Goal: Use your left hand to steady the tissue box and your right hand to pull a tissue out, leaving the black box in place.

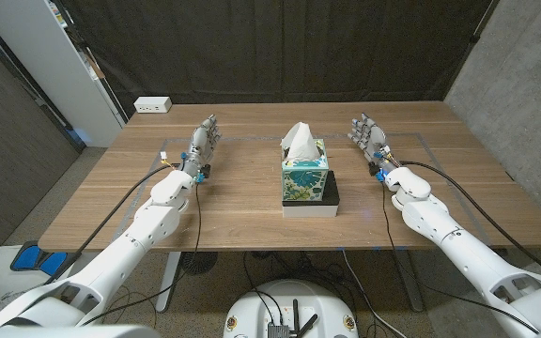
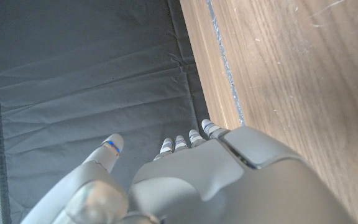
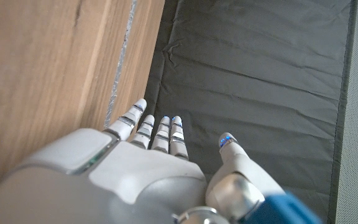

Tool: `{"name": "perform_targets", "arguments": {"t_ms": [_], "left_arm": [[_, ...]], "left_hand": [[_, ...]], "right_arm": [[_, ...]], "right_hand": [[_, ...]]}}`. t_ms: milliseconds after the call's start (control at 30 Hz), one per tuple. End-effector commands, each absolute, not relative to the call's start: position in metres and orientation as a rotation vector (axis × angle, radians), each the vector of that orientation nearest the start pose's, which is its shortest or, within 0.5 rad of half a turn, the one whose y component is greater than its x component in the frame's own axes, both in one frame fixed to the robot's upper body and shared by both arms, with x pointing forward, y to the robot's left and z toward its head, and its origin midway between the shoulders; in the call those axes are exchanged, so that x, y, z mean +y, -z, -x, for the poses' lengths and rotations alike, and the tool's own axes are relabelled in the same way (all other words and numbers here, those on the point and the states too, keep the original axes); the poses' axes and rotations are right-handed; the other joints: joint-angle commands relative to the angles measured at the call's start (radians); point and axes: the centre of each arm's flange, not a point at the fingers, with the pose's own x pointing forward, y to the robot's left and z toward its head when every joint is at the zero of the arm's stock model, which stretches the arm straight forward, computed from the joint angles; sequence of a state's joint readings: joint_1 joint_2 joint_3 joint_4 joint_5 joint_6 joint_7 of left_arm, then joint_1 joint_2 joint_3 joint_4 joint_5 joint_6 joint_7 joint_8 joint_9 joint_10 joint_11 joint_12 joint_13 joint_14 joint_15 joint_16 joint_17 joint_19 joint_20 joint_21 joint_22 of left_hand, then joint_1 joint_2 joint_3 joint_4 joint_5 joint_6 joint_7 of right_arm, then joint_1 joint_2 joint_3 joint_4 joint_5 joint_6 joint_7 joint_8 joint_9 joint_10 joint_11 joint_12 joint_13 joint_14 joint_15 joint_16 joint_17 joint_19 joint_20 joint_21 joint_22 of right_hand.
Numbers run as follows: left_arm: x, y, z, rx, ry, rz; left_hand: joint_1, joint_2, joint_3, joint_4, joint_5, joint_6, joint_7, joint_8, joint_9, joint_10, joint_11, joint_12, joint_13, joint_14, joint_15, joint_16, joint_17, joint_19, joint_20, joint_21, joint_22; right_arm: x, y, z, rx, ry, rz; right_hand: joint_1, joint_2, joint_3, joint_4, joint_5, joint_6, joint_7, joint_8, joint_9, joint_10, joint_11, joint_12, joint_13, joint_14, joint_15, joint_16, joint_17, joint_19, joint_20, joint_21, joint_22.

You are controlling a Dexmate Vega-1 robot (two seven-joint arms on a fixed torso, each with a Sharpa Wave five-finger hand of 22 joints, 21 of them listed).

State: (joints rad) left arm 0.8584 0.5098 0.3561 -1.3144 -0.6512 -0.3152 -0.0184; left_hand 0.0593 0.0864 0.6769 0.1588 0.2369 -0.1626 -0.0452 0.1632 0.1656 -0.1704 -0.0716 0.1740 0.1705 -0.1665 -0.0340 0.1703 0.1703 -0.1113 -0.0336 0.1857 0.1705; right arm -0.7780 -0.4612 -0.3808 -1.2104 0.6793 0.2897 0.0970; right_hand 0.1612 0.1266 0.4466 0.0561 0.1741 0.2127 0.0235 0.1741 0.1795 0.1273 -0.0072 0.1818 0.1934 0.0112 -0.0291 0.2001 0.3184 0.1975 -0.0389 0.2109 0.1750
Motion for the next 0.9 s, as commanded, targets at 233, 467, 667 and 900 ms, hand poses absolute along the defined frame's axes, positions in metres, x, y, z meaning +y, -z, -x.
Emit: {"name": "perform_targets", "arguments": {"t_ms": [233, 467, 667, 900], "left_arm": [[0.306, 0.029, -0.64, -0.652, 0.159, 0.066], [0.306, 0.027, -0.645, -0.656, 0.17, 0.061], [0.309, 0.024, -0.648, -0.718, 0.16, -0.014], [0.314, 0.014, -0.644, -0.762, 0.108, -0.244]], "left_hand": [[-0.001, 0.107, 0.007, 0.002, 0.008, -0.009, 0.0, 0.009, 0.004, -0.099, 0.0, 0.006, 0.005, -0.129, -0.046, 0.005, 0.001, -0.009, -0.053, 0.007, 0.002], [-0.002, 0.106, 0.007, 0.002, 0.008, -0.01, 0.0, 0.01, 0.004, -0.1, 0.0, 0.007, 0.005, -0.129, -0.048, 0.005, 0.001, -0.01, -0.054, 0.007, 0.002], [0.014, -0.01, -0.045, -0.087, -0.008, 0.0, -0.039, 0.021, 0.003, -0.063, -0.023, 0.018, 0.004, -0.104, -0.074, 0.006, -0.006, 0.019, -0.072, 0.011, -0.001], [0.127, -0.183, -0.128, -0.298, -0.028, -0.154, -0.007, 0.018, 0.013, -0.124, -0.03, 0.001, 0.011, -0.138, -0.043, -0.002, 0.0, 0.037, -0.061, -0.001, 0.003]], "right_arm": [[-0.282, 0.011, -0.676, -0.637, -0.224, -0.083], [-0.283, 0.01, -0.676, -0.642, -0.208, -0.075], [-0.283, 0.011, -0.675, -0.642, -0.192, -0.069], [-0.28, 0.011, -0.674, -0.635, -0.181, -0.055]], "right_hand": [[-0.004, 0.038, 0.002, 0.008, 0.007, 0.009, 0.005, 0.008, 0.002, 0.012, 0.004, 0.009, 0.002, 0.011, -0.052, 0.006, -0.002, 0.013, -0.016, 0.006, 0.001], [0.0, 0.033, 0.005, 0.002, 0.009, 0.013, 0.007, 0.01, 0.001, 0.018, 0.008, 0.012, 0.002, 0.014, -0.05, 0.005, -0.009, 0.012, -0.014, 0.004, 0.001], [0.003, 0.031, 0.005, -0.003, 0.009, 0.014, 0.009, 0.011, 0.001, 0.019, 0.01, 0.013, 0.002, 0.018, -0.046, 0.006, -0.014, 0.013, -0.013, 0.003, 0.001], [0.007, 0.024, 0.004, -0.011, 0.009, 0.017, 0.012, 0.013, 0.001, 0.025, 0.018, 0.015, 0.001, 0.025, -0.039, 0.007, -0.02, 0.015, -0.008, 0.002, 0.001]]}}
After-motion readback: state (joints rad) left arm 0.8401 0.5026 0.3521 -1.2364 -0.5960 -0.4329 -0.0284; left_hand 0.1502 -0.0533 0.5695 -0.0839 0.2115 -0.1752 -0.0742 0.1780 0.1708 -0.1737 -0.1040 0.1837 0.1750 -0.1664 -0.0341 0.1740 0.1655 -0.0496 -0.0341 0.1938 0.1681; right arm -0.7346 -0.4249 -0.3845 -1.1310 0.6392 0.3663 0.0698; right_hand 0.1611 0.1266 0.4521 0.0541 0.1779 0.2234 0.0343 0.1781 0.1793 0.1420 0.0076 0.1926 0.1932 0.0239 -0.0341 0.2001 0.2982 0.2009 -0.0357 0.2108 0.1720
